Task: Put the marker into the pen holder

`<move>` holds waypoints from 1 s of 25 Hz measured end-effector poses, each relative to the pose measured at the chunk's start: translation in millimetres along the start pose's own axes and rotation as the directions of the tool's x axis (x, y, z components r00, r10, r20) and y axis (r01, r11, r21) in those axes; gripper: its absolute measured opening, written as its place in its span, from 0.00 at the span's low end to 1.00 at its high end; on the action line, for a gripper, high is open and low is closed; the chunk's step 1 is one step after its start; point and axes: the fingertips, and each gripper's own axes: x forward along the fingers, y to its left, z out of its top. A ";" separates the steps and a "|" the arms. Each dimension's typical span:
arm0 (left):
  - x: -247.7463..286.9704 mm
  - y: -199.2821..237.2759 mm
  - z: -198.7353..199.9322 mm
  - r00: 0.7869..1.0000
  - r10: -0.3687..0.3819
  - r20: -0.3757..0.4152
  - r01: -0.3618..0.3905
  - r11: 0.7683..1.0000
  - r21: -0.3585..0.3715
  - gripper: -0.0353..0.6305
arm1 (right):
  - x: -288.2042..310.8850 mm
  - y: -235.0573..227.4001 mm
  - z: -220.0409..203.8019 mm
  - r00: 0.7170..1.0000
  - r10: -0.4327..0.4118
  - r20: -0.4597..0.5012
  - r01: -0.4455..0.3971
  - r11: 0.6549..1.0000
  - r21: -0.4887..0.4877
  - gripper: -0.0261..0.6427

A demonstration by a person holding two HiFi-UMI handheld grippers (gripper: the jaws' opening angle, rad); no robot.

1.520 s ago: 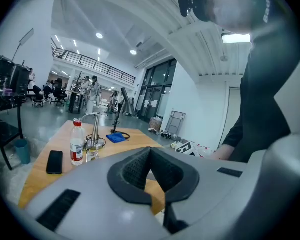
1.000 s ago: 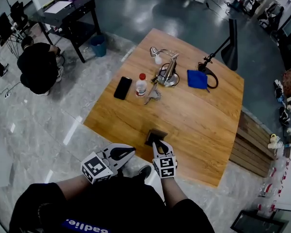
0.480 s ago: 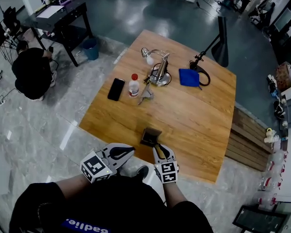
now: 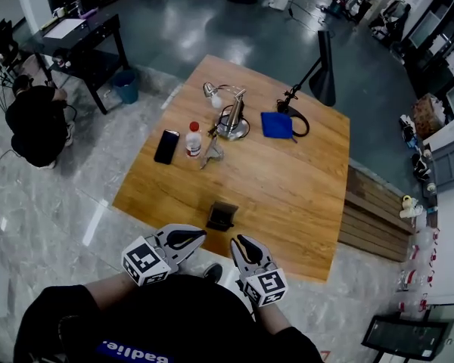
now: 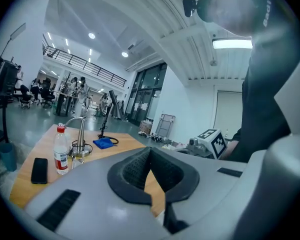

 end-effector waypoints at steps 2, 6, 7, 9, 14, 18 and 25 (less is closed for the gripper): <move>2.6 -3.3 2.6 1.000 -0.012 0.004 0.012 1.000 0.003 0.06 | -6.4 14.8 22.8 0.998 0.039 0.051 -0.038 0.999 -0.006 0.14; 8.0 -11.1 7.3 0.999 -0.039 0.011 0.039 0.999 0.017 0.06 | -18.1 35.9 52.9 0.987 0.099 0.129 -0.090 0.993 -0.074 0.06; 9.5 -12.9 8.2 0.999 -0.045 0.013 0.045 0.999 0.023 0.06 | -20.0 38.6 56.8 0.984 0.108 0.143 -0.096 0.991 -0.092 0.05; 11.9 -16.6 8.9 0.998 -0.057 0.013 0.057 0.998 0.037 0.06 | -22.2 40.7 59.1 0.981 0.116 0.156 -0.099 0.989 -0.111 0.05; 13.0 -23.8 5.6 0.997 -0.079 0.000 0.079 0.995 0.054 0.06 | -21.2 41.6 51.6 0.982 0.114 0.150 -0.097 0.989 -0.115 0.05; 12.0 -26.2 2.9 0.997 -0.080 -0.006 0.080 0.995 0.055 0.06 | -19.8 45.7 50.2 0.981 0.127 0.146 -0.109 0.986 -0.124 0.05; 5.9 -27.3 1.8 0.998 -0.068 -0.005 0.068 0.996 0.055 0.06 | -17.6 51.3 48.0 0.981 0.142 0.131 -0.125 0.983 -0.132 0.05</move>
